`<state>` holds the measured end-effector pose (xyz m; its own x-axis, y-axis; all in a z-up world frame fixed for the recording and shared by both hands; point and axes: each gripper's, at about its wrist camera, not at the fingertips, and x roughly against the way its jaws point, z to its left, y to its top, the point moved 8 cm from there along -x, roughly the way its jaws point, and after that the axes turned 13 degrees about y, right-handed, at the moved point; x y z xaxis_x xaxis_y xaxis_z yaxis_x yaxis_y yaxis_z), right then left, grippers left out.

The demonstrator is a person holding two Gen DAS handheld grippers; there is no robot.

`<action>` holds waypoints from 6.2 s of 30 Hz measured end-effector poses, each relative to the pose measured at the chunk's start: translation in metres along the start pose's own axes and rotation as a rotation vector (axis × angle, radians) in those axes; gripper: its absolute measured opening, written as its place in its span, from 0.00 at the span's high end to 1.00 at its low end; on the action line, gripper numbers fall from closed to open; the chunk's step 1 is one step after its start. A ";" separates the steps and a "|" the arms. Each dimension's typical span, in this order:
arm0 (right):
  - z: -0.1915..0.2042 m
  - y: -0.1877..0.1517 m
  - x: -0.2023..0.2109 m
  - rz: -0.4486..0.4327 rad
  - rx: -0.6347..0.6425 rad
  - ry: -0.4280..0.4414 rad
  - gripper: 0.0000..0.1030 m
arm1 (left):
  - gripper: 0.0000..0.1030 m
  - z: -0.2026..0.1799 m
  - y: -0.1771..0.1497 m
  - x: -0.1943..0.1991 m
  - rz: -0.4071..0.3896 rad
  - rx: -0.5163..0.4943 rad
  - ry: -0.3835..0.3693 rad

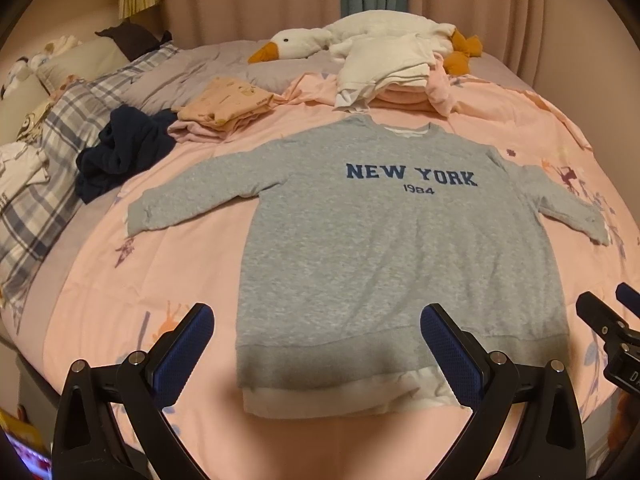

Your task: Fold small clothes

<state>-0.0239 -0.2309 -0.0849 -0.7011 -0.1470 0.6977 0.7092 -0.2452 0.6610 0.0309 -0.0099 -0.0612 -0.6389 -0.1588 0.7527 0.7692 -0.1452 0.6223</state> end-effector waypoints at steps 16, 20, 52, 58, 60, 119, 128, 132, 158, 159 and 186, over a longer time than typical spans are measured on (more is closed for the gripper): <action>0.001 -0.003 -0.001 -0.001 -0.001 0.004 0.00 | 0.01 -0.001 0.001 0.001 -0.001 0.000 0.000; 0.001 -0.003 -0.001 0.000 -0.002 0.005 0.00 | 0.01 -0.001 0.001 0.001 -0.001 0.000 0.001; 0.004 -0.005 -0.004 0.008 -0.003 0.008 0.00 | 0.01 0.002 0.002 0.000 0.004 0.001 0.001; 0.001 -0.004 -0.004 0.012 -0.008 0.007 0.00 | 0.01 0.001 0.002 0.000 0.005 0.000 0.000; 0.001 -0.004 -0.004 0.013 -0.009 0.007 0.00 | 0.01 0.002 0.002 -0.001 0.006 -0.001 0.001; -0.350 0.059 -0.073 -0.438 -0.983 0.206 0.38 | 0.01 -0.084 0.053 -0.102 0.236 0.256 -0.519; -0.347 0.076 -0.066 -0.385 -0.822 0.042 0.82 | 0.01 -0.082 0.055 -0.108 0.250 0.247 -0.501; -0.299 0.127 -0.051 -0.362 -0.529 -0.032 0.83 | 0.01 -0.072 0.055 -0.108 0.245 0.262 -0.496; 0.007 0.125 -0.237 0.180 0.663 -0.186 0.42 | 0.01 -0.018 0.050 -0.136 0.281 0.358 -0.457; 0.007 0.122 -0.232 0.175 0.672 -0.166 0.42 | 0.01 -0.021 0.054 -0.136 0.278 0.350 -0.463; -0.180 0.170 -0.194 -0.011 -0.348 0.234 0.94 | 0.01 -0.210 0.125 -0.142 0.307 0.116 -0.822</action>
<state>0.2193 -0.4166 -0.1579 -0.7346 -0.3462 0.5835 0.6626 -0.5514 0.5069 0.2155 -0.2101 -0.1355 -0.2289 0.5846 0.7783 0.9302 -0.1045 0.3520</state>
